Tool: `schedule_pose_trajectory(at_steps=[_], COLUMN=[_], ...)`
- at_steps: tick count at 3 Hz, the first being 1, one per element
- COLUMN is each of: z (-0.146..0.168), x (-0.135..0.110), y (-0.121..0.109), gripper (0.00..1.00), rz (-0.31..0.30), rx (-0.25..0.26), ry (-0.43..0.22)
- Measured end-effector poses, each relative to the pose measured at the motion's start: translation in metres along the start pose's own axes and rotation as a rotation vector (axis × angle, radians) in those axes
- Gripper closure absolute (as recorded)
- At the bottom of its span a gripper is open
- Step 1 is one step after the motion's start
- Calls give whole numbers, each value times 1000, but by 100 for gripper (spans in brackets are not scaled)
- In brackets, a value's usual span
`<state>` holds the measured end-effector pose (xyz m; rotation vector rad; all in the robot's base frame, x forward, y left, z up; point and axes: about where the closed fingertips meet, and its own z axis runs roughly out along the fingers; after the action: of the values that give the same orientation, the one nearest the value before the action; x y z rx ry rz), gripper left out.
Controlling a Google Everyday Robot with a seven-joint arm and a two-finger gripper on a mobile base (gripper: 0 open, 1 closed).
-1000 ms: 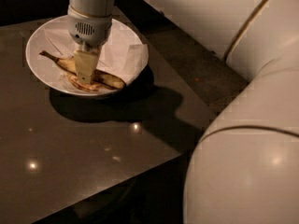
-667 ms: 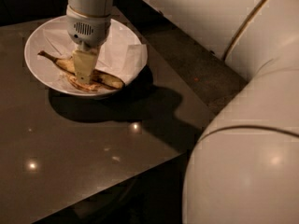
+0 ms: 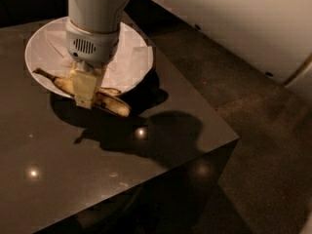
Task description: Pick banana from white bowl
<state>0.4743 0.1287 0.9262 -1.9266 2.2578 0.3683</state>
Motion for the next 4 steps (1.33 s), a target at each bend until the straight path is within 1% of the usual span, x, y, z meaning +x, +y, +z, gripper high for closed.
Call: schedule_pose_trajectory(at_steps=[1,2,3,4], z=[2,5,2,1], x=[0,-1,13,32], y=[0,5,33,67], gripper=[100,100,100,100], rz=[2,-5,25,79], rx=[1,-19,-75,-126], ry=[3,27,17,-2])
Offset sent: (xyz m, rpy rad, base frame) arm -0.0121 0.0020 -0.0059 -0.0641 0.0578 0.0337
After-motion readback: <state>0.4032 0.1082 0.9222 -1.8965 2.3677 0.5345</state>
